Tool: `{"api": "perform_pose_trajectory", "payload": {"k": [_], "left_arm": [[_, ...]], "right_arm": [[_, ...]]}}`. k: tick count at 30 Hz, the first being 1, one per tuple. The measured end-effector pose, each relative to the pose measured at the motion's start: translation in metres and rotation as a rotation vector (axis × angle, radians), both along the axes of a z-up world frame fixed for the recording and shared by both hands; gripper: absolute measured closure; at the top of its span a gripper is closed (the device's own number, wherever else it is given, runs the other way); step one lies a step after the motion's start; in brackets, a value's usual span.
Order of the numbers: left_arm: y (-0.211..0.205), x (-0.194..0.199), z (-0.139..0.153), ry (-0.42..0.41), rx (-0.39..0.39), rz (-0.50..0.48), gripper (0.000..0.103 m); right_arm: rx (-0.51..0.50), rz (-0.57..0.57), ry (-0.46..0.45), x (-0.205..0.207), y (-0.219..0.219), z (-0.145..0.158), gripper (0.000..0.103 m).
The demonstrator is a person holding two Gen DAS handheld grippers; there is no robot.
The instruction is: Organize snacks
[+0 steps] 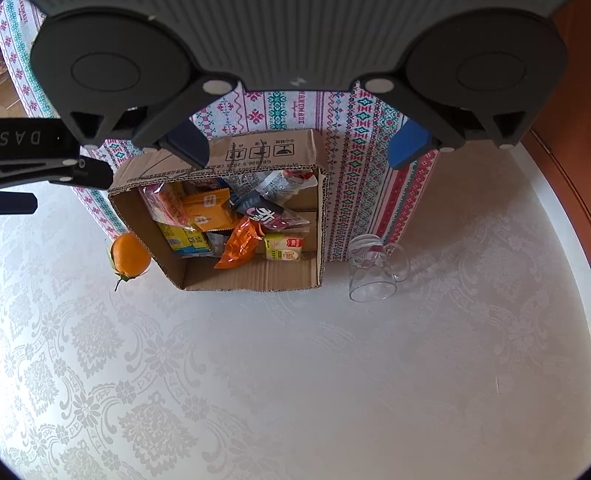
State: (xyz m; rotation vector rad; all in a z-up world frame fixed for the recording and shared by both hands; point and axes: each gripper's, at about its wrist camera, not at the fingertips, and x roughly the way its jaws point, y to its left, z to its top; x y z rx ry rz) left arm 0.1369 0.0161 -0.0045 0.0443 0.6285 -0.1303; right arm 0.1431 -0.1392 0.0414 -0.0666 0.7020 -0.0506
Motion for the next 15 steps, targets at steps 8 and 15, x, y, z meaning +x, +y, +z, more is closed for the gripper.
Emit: {"api": "perform_pose_trajectory", "payload": {"k": [8,15], "left_arm": [[-0.001,-0.0002,0.0004,0.002,0.005,0.003,0.0],[-0.0021,-0.0005,0.0019,0.003,0.007,0.005,0.0]], "right_arm": [[0.01,-0.003,0.003,-0.0007,-0.001,-0.0008,0.0],[0.02,-0.008,0.007,-0.0008,-0.0021,-0.0016,0.0]]}}
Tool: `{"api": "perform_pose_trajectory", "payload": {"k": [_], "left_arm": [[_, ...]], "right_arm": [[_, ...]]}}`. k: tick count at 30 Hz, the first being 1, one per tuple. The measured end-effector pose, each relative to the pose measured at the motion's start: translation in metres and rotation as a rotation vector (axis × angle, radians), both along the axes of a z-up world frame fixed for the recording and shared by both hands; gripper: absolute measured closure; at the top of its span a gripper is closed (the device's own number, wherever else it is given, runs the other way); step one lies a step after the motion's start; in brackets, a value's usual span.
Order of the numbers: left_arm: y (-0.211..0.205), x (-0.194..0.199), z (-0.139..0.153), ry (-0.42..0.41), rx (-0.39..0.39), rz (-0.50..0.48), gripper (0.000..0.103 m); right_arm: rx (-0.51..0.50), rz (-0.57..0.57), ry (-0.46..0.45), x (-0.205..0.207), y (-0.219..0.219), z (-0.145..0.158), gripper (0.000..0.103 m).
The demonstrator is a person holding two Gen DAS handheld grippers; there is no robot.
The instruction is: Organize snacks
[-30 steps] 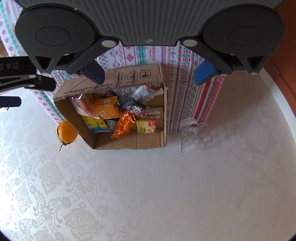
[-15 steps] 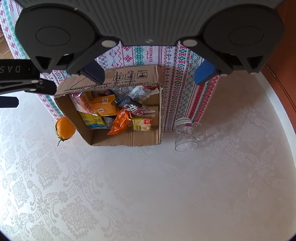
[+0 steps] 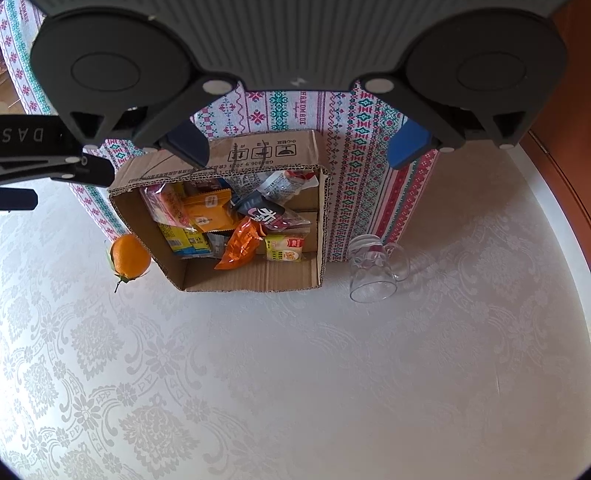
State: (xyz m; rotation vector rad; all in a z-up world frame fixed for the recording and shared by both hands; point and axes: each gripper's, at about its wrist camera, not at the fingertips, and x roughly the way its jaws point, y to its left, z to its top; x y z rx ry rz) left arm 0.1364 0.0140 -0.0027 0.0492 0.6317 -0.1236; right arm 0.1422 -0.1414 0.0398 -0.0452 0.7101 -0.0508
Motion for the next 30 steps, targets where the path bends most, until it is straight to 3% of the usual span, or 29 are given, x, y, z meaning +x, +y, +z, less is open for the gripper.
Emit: {"api": "perform_pose_trajectory", "payload": {"k": [30], "left_arm": [[0.001,0.0006,0.0014,0.001,-0.006,-0.007,0.0]], "right_arm": [[0.006,-0.006,0.0,-0.0004,-0.0008,0.0005,0.0]]}}
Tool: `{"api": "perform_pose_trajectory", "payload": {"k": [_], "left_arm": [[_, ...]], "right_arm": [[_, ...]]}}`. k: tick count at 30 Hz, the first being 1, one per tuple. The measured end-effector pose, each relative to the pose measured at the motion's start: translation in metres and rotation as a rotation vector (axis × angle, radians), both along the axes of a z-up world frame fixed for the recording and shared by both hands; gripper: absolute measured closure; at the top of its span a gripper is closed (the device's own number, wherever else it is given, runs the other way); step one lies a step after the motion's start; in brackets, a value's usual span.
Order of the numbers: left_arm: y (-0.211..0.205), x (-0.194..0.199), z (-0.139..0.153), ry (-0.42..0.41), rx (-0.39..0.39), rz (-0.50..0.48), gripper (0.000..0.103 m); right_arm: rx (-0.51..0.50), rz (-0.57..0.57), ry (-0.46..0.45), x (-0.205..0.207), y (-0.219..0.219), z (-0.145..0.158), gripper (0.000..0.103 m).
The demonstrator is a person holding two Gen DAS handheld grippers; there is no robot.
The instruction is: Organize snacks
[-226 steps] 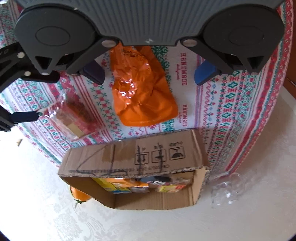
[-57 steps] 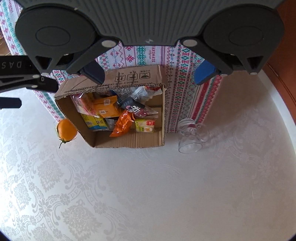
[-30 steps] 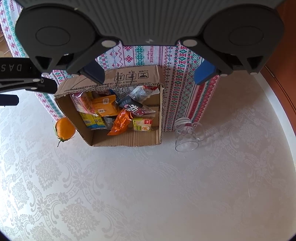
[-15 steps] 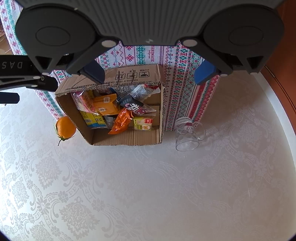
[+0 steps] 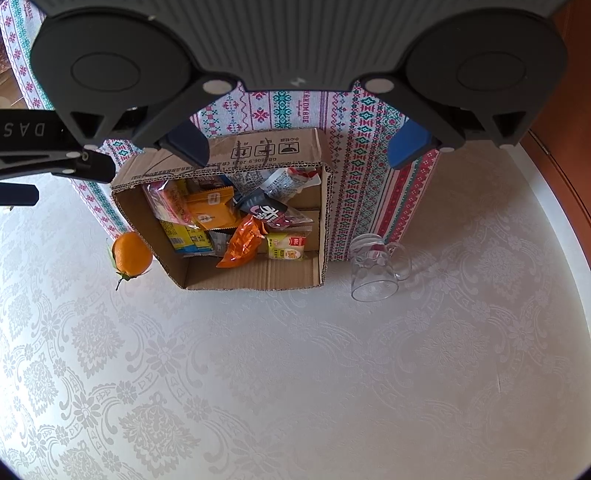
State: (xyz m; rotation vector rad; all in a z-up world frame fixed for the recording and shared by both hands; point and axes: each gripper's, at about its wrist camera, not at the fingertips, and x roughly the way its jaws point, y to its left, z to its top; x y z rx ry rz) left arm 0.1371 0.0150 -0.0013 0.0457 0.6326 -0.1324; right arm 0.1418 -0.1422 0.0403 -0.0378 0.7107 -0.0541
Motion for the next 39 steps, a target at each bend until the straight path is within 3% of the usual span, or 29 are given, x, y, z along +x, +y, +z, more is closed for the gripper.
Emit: {"api": "perform_pose_trajectory", "payload": {"k": [39], "left_arm": [[0.0011,0.0001,0.0018,-0.001,0.0,0.019,0.001]], "right_arm": [[-0.002,-0.011,-0.009,-0.0027,0.0004,0.0027,0.0]]}}
